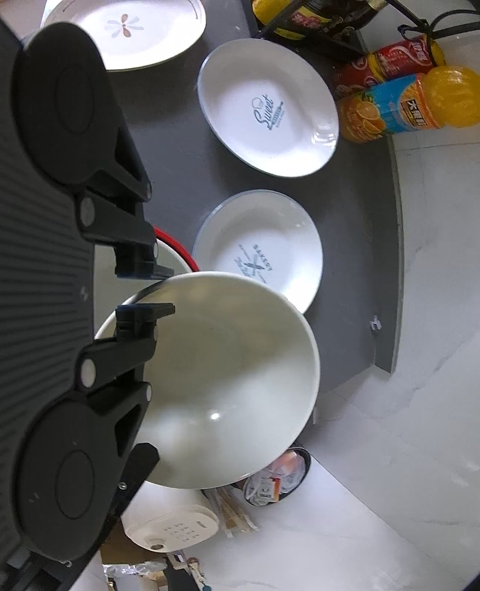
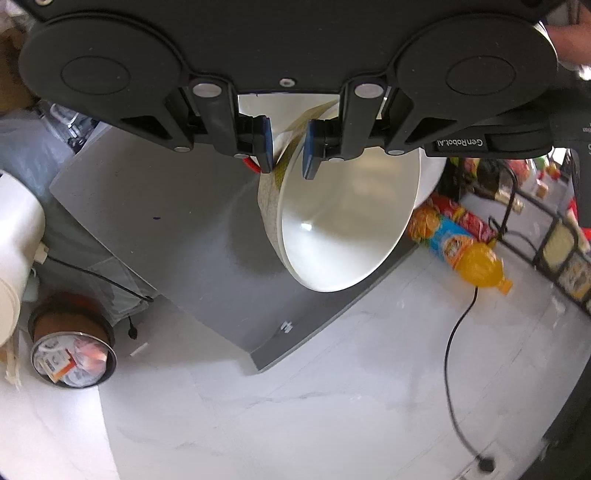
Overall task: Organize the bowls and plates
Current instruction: 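Carry the patterned bowl over and lower it onto the bowl stack, then open the right gripper and lift away from the stacked bowls, then move both grippers toward the rim of the white 'Sweet' plate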
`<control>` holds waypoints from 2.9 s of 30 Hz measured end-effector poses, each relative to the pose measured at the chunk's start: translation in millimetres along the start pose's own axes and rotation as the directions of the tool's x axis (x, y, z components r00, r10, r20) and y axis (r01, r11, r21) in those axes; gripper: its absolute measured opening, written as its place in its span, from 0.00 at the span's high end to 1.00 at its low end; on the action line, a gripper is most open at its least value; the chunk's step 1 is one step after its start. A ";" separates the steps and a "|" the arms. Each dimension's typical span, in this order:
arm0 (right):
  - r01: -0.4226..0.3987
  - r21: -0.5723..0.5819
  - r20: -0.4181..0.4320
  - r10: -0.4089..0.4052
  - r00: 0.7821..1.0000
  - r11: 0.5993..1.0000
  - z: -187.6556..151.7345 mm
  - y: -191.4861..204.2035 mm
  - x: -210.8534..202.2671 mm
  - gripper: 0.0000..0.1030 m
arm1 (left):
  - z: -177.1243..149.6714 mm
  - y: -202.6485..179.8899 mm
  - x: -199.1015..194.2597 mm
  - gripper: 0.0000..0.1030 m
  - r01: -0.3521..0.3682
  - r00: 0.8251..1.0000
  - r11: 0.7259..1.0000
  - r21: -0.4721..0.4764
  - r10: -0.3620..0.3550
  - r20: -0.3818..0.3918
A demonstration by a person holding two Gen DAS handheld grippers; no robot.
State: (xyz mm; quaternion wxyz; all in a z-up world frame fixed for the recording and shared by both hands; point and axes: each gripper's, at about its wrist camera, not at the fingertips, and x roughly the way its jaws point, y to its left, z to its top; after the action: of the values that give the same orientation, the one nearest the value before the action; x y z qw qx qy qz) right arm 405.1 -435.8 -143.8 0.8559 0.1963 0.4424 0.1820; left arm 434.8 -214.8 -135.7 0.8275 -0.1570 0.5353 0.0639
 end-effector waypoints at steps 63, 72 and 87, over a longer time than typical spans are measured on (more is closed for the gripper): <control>0.045 -0.176 -0.115 -0.066 0.991 0.983 -24.6 50.4 -5.5 0.24 | -38.7 81.4 -22.9 0.29 -0.103 0.994 0.992 -0.077 0.102 -0.026; 0.028 -0.178 -0.077 -0.042 0.996 0.984 -17.7 103.7 15.1 0.06 | -30.5 149.9 -32.6 0.27 -0.131 0.991 0.984 -0.124 0.126 -0.047; -0.003 -0.188 -0.129 -0.021 0.991 0.982 -30.1 183.6 57.1 0.02 | -21.2 234.3 -40.6 0.26 -0.143 0.987 0.984 -0.109 0.133 -0.094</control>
State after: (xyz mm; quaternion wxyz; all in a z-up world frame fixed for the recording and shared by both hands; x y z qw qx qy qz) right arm 385.8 -245.6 -107.7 0.8407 0.1002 0.4791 0.2315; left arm 335.3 1.6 -151.8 0.7868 -0.1697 0.5755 0.1449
